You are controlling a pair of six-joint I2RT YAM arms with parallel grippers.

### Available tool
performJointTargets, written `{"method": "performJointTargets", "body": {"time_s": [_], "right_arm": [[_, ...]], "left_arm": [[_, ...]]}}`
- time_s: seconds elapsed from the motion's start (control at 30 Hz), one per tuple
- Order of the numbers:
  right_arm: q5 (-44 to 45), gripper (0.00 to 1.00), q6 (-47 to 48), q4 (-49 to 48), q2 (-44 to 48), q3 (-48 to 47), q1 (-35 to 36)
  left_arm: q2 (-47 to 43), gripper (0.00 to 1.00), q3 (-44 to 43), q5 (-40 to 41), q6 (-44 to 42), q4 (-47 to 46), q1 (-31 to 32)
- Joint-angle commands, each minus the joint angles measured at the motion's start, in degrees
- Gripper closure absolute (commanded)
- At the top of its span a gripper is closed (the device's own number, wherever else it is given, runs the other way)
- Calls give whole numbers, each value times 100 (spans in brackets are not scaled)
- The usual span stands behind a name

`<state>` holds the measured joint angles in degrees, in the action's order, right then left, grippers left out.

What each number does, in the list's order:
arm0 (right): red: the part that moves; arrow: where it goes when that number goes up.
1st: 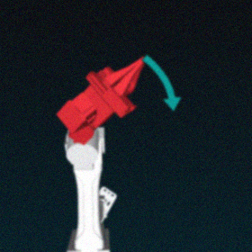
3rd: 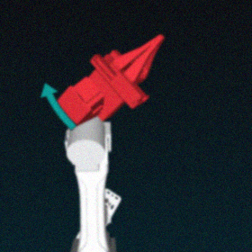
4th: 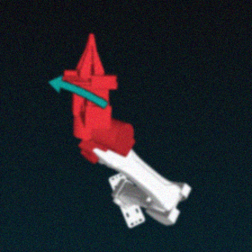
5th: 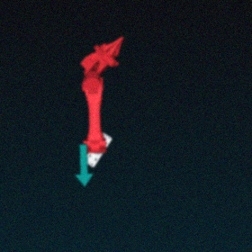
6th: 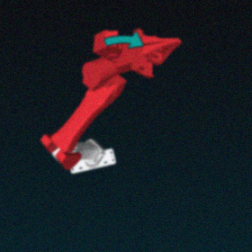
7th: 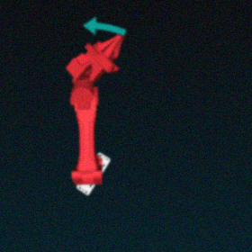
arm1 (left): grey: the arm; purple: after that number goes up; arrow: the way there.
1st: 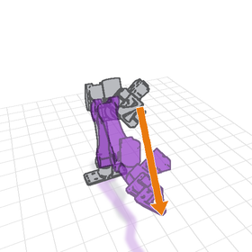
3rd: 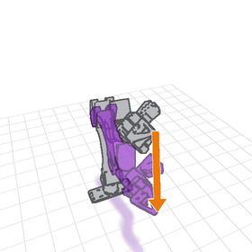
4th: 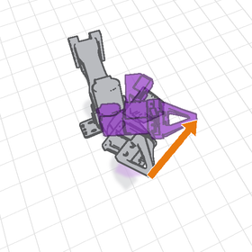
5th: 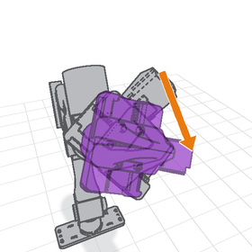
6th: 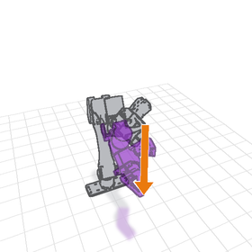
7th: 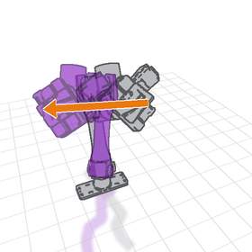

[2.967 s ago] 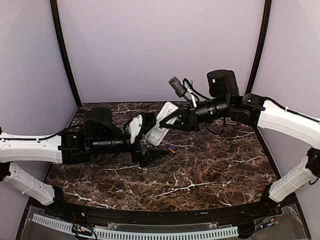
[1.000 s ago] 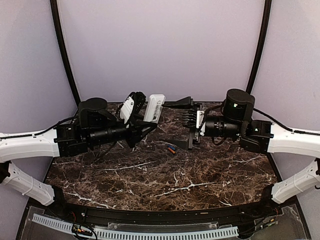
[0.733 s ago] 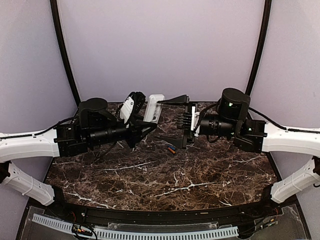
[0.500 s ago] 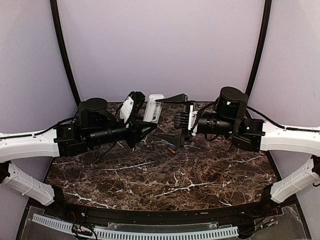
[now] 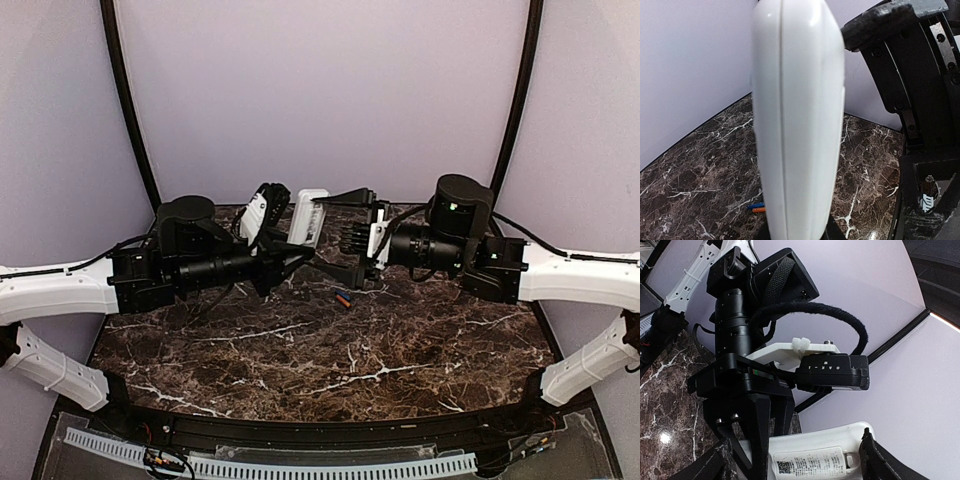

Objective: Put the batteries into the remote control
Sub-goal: Remove the battery cover from the remote control.

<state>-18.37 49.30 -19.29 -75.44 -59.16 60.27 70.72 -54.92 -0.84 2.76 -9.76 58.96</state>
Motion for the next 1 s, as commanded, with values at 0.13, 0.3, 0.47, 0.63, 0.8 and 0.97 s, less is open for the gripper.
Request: {"method": "performJointTargets", "body": {"time_s": [0.13,0.3,0.47,0.63,0.8,0.97], "right_arm": [[279,17,4,81,2,-53,38],[309,19,1,154,4,-20,42],[402,19,18,296,-71,-114,32],[577,20,141,471,-135,-182,38],[691,20,281,757,-213,-327,42],[732,18,325,724,-225,-404,37]], "left_arm": [[-233,100,-20,-121,34,-85,-43],[-211,100,-27,-132,19,-95,-49],[-179,100,-20,-174,5,-96,-51],[-197,100,14,-261,-17,-123,-49],[-191,100,39,-373,-123,-153,-51],[-114,100,-8,-394,-174,-55,-49]]}}
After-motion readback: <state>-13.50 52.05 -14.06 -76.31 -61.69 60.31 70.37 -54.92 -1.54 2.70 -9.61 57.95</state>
